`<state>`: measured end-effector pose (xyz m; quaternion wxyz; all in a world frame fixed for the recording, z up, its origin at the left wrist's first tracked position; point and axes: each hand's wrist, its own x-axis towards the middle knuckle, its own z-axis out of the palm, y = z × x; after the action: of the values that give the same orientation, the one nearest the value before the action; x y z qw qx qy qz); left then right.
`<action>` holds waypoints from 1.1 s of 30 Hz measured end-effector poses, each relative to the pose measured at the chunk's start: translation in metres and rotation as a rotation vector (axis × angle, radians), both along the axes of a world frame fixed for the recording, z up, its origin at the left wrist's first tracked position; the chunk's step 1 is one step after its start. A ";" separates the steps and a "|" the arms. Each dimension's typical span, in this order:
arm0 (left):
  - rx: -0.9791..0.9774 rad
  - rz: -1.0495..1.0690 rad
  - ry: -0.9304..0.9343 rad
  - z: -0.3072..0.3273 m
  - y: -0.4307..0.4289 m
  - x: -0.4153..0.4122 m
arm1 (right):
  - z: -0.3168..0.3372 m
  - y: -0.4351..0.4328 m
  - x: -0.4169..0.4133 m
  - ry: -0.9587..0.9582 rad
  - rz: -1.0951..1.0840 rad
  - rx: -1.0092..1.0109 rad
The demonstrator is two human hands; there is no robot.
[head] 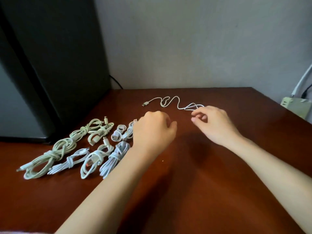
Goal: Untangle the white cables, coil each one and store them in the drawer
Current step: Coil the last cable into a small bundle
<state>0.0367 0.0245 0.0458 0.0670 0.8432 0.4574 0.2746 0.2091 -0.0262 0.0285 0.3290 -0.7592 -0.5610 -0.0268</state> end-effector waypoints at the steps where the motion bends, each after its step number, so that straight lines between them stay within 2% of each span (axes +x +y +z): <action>1: -0.037 -0.023 -0.033 -0.003 0.003 0.013 | -0.002 -0.002 0.015 -0.019 -0.051 0.006; 6: -0.189 -0.147 -0.169 -0.018 0.016 0.065 | -0.013 -0.004 0.064 -0.042 -0.235 -0.052; 11: -0.249 -0.213 -0.318 -0.040 0.014 0.081 | -0.030 0.006 0.063 -0.097 -0.259 -0.281; 16: -0.174 -0.243 -0.275 -0.048 0.013 0.079 | -0.033 0.001 0.055 -0.082 -0.222 -0.109; 19: -0.137 -0.239 -0.248 -0.050 0.017 0.079 | -0.029 -0.007 0.048 -0.123 -0.130 -0.181; 22: -0.160 -0.211 -0.141 -0.054 0.021 0.078 | -0.022 -0.019 0.039 -0.150 -0.024 -0.218; 26: -0.244 -0.247 -0.100 -0.056 0.031 0.075 | -0.010 -0.030 0.025 -0.152 0.286 -0.236; 28: -0.292 -0.276 -0.118 -0.056 0.035 0.072 | -0.007 -0.033 0.015 -0.221 0.423 -0.132; 30: -0.305 -0.246 -0.042 -0.057 0.039 0.068 | -0.004 -0.035 0.008 -0.283 0.525 0.032; 33: -0.205 -0.182 -0.011 -0.060 0.048 0.062 | -0.003 -0.036 0.002 -0.344 0.586 0.223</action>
<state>0.0989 0.0721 -0.0140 0.1799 0.8685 0.4040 0.2239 0.2116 -0.0627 0.0253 0.3042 -0.5098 -0.7957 -0.1200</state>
